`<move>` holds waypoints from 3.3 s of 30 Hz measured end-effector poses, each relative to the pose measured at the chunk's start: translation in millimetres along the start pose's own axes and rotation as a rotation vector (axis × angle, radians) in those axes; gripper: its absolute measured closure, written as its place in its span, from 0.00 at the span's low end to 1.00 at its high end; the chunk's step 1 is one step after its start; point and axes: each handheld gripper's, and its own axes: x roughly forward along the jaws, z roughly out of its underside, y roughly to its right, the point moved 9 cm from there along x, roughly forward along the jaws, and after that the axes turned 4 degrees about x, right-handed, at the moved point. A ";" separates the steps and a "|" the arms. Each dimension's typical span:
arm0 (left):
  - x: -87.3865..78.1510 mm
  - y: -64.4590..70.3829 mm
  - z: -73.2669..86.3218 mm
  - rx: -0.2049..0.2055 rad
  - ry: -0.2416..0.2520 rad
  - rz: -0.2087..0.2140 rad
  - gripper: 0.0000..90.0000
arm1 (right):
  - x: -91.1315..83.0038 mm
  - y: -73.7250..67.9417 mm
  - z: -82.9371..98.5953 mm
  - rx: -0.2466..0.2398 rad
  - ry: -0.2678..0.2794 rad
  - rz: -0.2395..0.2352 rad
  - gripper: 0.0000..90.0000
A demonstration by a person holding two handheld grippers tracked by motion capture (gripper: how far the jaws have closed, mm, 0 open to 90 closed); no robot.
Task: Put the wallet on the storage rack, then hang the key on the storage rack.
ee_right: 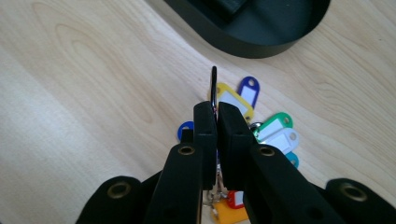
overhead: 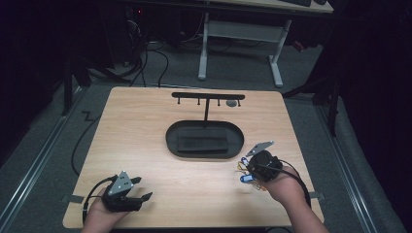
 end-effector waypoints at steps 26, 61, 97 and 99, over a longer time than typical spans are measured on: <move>0.2 -2.0 3.1 -0.011 -0.011 -0.002 0.34 | 3.4 5.5 10.2 0.047 -0.214 -0.026 0.96; -0.6 -3.9 6.4 -0.011 -0.012 -0.002 0.34 | -32.5 10.4 -24.9 0.119 -0.487 -0.136 0.97; -1.4 -5.0 7.8 -0.012 -0.005 0.007 0.34 | -87.2 34.9 -102.6 0.128 -0.387 -0.108 0.97; -0.9 -4.5 8.9 -0.013 -0.012 0.013 0.34 | -84.6 35.1 -107.6 0.123 -0.379 -0.110 0.97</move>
